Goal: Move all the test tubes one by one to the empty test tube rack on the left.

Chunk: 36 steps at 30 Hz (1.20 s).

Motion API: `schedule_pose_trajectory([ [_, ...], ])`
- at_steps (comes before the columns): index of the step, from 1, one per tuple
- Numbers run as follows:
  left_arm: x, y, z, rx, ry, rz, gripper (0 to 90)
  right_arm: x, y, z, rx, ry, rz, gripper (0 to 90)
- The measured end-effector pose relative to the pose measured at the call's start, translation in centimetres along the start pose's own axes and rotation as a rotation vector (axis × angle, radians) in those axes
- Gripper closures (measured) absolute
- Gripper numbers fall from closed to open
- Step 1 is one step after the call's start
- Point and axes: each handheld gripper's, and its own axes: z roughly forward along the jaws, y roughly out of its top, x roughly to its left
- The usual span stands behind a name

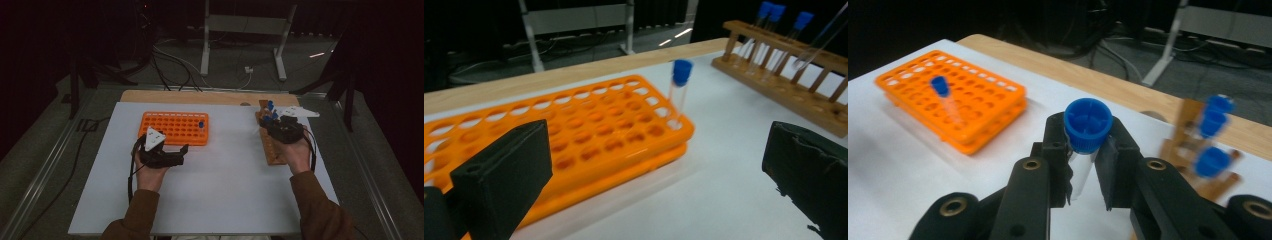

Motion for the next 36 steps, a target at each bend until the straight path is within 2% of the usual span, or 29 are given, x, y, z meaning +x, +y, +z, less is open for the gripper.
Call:
schedule_pose_trajectory([
  [6, -1.6, 1.2, 1.5, -0.002, -0.036, 0.041, 0.9, 2.2, 0.7, 1.1, 0.013, 0.050, -0.030, 76.6],
  [11, -2.5, 1.9, 2.5, 0.008, -0.058, 0.058, 0.9, 3.5, 1.3, 1.8, 0.021, 0.086, -0.040, 76.5],
  [24, -5.4, 2.6, 5.1, 0.018, -0.081, 0.103, 8.5, 6.5, 1.8, 3.2, 0.032, 0.175, -0.049, 76.4],
  [29, -6.5, 2.8, 5.8, 0.006, -0.097, 0.133, 17.8, 7.4, 1.8, 3.6, 0.036, 0.210, -0.042, 76.4],
  [32, -6.9, 2.9, 6.0, -0.004, -0.101, 0.145, 27.2, 7.9, 1.9, 3.7, 0.038, 0.229, -0.039, 76.4],
  [36, -7.3, 2.8, 6.2, -0.005, -0.122, 0.151, 46.6, 8.4, 1.9, 3.9, 0.040, 0.241, -0.041, 76.4],
])
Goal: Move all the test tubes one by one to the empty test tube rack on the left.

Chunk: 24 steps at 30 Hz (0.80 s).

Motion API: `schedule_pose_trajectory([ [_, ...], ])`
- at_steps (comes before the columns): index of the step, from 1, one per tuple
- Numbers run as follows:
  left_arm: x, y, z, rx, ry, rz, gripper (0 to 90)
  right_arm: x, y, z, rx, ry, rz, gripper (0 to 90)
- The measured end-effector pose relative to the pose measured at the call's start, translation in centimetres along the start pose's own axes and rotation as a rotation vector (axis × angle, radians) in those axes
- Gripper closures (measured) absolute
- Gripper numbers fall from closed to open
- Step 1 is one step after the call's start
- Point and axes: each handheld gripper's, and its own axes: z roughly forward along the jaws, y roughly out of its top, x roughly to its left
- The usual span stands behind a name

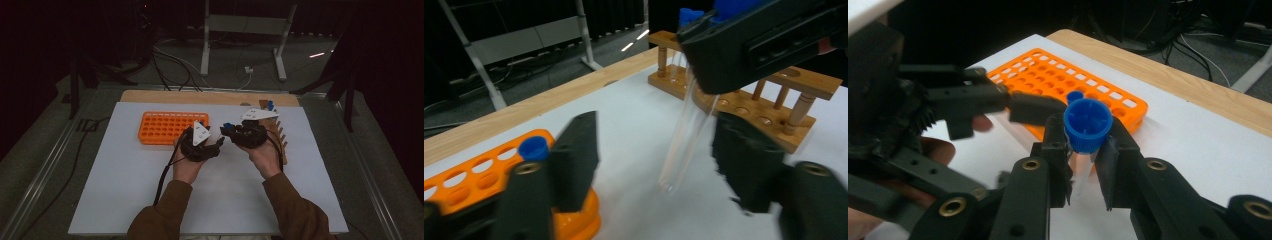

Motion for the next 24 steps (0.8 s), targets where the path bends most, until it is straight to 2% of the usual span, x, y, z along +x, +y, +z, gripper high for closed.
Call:
schedule_pose_trajectory([
  [2, -0.14, -0.05, 0.08, -0.003, -0.011, 0.005, 52.9, 0.15, 0.03, 0.12, 0.001, 0.005, -0.002, 76.4],
  [10, -0.35, 0.06, 0.00, -0.022, -0.021, 0.021, 64.9, 0.37, 0.00, 0.59, 0.007, 0.028, 0.010, 76.4],
  [15, -0.59, 0.02, -0.02, -0.025, -0.022, 0.047, 75.0, 0.49, 0.02, 0.75, 0.007, 0.031, 0.013, 76.4],
  [18, -0.74, 0.00, 0.02, -0.022, -0.023, 0.065, 77.6, 0.46, 0.09, 0.75, 0.008, 0.029, 0.013, 76.0],
  [19, -0.74, -0.01, 0.04, -0.021, -0.020, 0.066, 77.9, 0.43, 0.09, 0.72, 0.005, 0.030, 0.015, 74.6],
  [21, -0.60, -0.06, 0.10, -0.017, -0.017, 0.064, 78.0, 0.39, 0.09, 0.59, -0.006, 0.046, 0.014, 64.8],
  [24, -0.17, -0.09, 0.08, -0.013, -0.009, 0.057, 78.2, 0.37, 0.16, 0.24, -0.024, 0.039, 0.010, 51.0],
])
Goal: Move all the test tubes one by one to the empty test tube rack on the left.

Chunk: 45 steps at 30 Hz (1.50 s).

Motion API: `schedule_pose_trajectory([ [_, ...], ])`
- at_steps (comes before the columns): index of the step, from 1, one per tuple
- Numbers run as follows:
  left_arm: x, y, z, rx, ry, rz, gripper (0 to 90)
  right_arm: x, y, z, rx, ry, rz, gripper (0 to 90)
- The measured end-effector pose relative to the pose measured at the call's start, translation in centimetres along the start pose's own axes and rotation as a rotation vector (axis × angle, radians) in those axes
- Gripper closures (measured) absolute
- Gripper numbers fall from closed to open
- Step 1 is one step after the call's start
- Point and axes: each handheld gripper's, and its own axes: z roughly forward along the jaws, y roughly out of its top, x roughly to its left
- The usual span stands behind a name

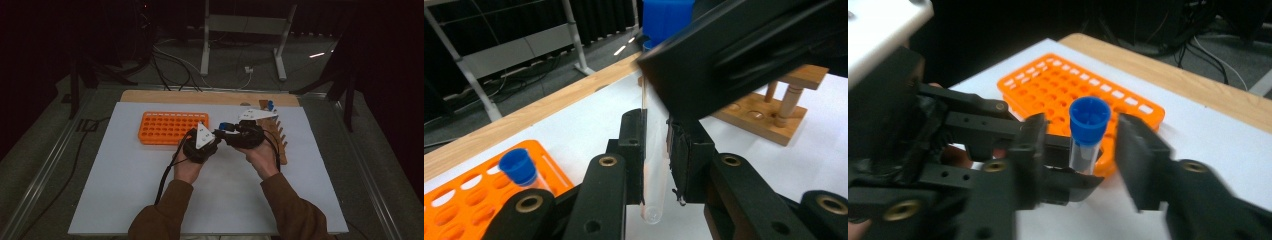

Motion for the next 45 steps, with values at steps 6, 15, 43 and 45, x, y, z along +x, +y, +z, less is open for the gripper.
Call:
schedule_pose_trajectory([
  [6, 1.1, 0.0, -0.2, -0.013, 0.019, -0.032, 78.2, -0.4, 0.0, -0.7, -0.025, -0.052, 0.008, 19.2],
  [15, 2.9, 0.0, -0.9, -0.037, 0.050, -0.077, 78.3, -1.3, -1.3, -1.6, -0.026, -0.107, -0.008, 3.9],
  [43, 6.8, -2.7, 0.5, -0.038, 0.174, -0.210, 78.2, -3.3, -6.3, -6.9, -0.052, -0.157, 0.005, 0.0],
  [45, 7.0, -3.0, 0.7, -0.040, 0.179, -0.230, 78.2, -3.3, -6.4, -7.1, -0.061, -0.153, 0.008, 0.0],
])
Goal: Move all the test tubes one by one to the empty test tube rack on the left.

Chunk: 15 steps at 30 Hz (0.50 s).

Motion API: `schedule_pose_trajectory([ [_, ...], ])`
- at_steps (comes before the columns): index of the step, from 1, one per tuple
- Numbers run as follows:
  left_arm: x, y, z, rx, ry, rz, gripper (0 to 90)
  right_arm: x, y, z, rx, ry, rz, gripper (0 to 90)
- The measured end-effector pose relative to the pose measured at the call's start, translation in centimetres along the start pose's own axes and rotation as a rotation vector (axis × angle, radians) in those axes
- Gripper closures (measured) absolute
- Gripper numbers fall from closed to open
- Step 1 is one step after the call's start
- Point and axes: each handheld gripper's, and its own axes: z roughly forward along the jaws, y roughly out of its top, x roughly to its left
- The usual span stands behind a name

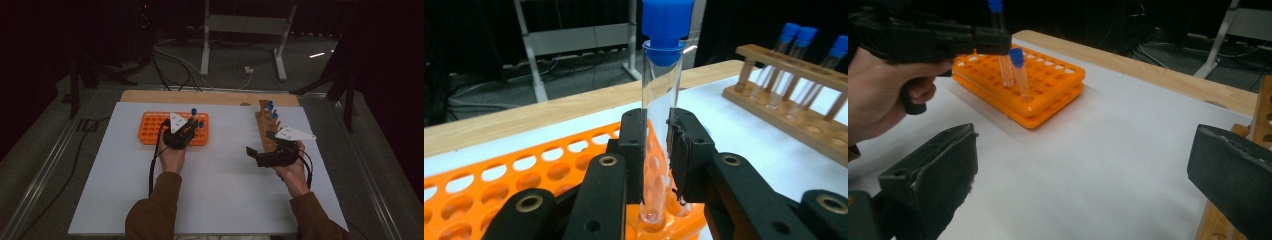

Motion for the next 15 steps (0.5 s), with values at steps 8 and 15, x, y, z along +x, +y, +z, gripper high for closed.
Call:
schedule_pose_trajectory([
  [8, 0.1, -1.0, 0.9, 0.026, -0.011, -0.014, 78.1, 0.0, -0.3, 0.0, -0.003, 0.011, 0.005, 0.0],
  [15, -0.1, -2.3, 1.7, 0.105, -0.016, 0.014, 78.1, 0.1, -0.4, 0.2, 0.000, 0.019, 0.004, 0.0],
])
